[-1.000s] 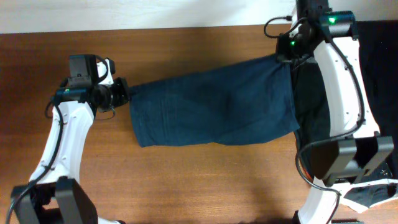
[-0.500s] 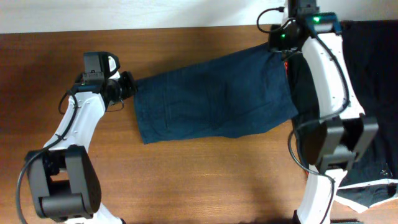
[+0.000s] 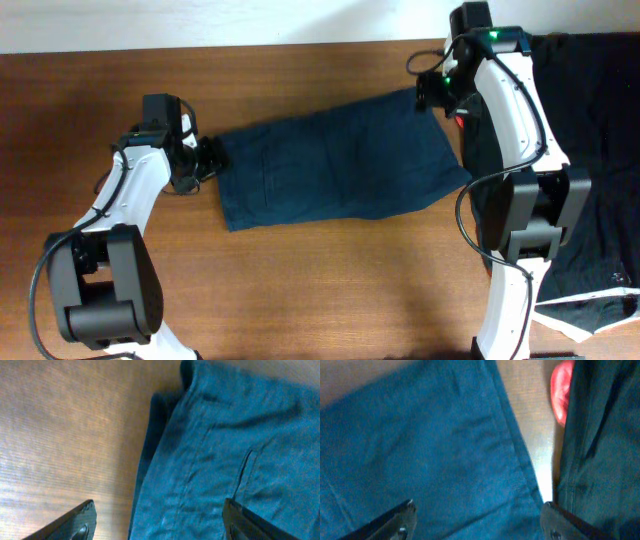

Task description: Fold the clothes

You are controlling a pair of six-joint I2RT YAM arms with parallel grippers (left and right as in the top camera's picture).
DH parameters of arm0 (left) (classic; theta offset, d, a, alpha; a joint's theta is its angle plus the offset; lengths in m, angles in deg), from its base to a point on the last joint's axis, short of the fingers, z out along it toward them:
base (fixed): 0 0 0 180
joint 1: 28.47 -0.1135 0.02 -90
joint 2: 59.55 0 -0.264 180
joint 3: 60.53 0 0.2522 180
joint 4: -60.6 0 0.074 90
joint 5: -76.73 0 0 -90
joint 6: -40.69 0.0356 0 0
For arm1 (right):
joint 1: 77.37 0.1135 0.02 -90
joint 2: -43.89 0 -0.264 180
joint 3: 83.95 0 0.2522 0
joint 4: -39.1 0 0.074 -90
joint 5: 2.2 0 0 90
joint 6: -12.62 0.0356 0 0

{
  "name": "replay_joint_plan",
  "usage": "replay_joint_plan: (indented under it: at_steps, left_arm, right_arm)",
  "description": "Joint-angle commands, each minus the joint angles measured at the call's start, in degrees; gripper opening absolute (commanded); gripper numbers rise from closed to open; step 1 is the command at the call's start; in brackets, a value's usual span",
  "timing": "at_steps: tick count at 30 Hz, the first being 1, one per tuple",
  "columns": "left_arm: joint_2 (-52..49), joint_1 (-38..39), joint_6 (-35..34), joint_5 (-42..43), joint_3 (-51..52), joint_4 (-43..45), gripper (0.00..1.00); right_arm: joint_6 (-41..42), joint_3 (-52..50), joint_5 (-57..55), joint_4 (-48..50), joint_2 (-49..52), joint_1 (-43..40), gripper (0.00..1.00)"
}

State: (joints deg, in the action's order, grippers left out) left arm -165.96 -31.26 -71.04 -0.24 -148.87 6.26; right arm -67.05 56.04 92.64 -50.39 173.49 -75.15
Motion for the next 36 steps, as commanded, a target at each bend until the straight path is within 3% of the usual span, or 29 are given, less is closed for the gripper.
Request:
replay_joint_plan:
  at_steps: [1,10,13,14,16,18,21,22,23,24,26,31,36]
  left_arm:
    - [-0.8,0.6,8.9,3.9,-0.1,-1.2,0.8]
    - [-9.5,1.3,9.9,8.0,3.3,-0.6,0.77]
    - [-10.4,2.4,9.9,10.1,3.3,-0.4,0.5]
    - [-10.4,2.7,9.9,10.3,3.3,-0.4,0.37]
    - [-10.4,3.2,9.9,10.2,3.3,-0.7,0.0]
    - [-10.3,3.1,9.9,10.1,3.2,-1.2,0.01]
    - [-9.3,1.5,9.8,8.6,1.1,-4.3,0.0]
    - [-8.4,0.5,9.9,6.9,-0.7,-6.5,0.0]
    - [-7.2,-0.3,9.9,5.2,-2.6,-8.8,0.0]
    - [-5.6,-1.2,9.9,3.3,-5.7,-12.3,0.01]
    - [-3.7,-1.7,9.9,1.9,-9.4,-16.7,0.01]
    - [-0.2,-1.9,9.9,0.0,-18.5,-26.2,0.0]
    - [0.2,-1.9,9.9,0.0,-24.8,-33.3,0.0]
  right_arm:
    - [-0.1,0.8,4.1,-6.8,-1.3,-0.3,0.84]
    - [-3.1,0.8,8.2,-13.4,-1.3,-0.2,0.83]
    - [-4.0,0.8,8.6,-13.5,-1.3,0.9,0.81]
    - [-4.0,0.8,8.5,-13.5,-1.3,1.5,0.8]
    - [-4.2,0.8,8.5,-13.5,-1.3,3.0,0.8]
    - [-4.2,0.8,8.5,-13.5,-1.3,4.3,0.79]
    - [-4.2,0.7,8.5,-13.9,-1.3,5.8,0.69]
    - [-4.2,0.7,8.5,-14.1,-1.3,6.6,0.61]
    - [-4.2,0.6,8.6,-14.4,-1.2,7.7,0.47]
    - [-4.2,0.3,8.6,-14.4,-1.2,9.4,0.22]
    - [-4.2,-0.5,8.5,-14.0,-1.2,12.1,0.04]
    - [-4.2,-6.8,12.5,-7.7,-1.2,20.3,0.04]
    - [-3.7,-17.7,19.9,6.2,-1.2,28.5,0.04]
